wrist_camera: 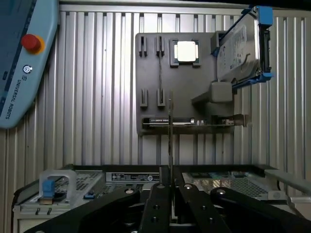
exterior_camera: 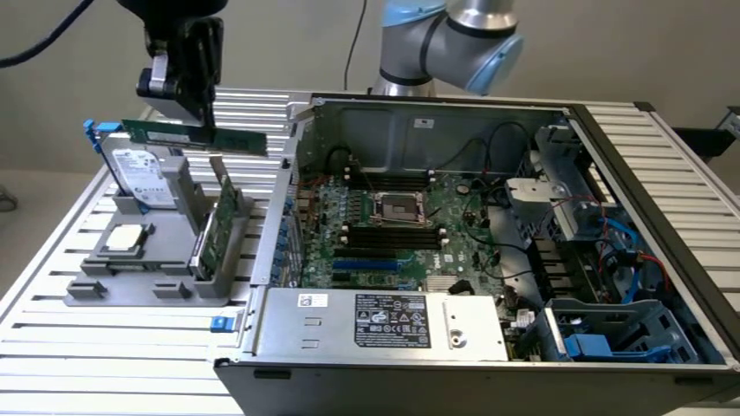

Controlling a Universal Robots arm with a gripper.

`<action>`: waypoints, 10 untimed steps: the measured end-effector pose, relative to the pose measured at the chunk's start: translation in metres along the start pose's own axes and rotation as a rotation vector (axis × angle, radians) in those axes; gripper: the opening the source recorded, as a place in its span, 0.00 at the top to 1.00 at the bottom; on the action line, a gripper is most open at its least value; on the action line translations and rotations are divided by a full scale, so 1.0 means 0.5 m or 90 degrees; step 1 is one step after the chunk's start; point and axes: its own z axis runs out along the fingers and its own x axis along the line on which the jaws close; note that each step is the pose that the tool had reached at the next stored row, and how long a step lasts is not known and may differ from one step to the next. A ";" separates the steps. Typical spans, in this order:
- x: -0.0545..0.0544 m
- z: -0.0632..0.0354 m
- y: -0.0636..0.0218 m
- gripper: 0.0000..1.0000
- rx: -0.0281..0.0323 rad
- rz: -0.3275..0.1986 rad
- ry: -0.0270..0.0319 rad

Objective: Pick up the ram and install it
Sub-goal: 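Pick up the ram and move it above insertion slot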

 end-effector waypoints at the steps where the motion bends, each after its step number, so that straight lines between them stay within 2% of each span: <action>1: 0.000 -0.002 -0.008 0.87 -0.0014 0.000 0.0000; 10: -0.001 -0.022 -0.085 0.87 -0.0140 0.000 0.0000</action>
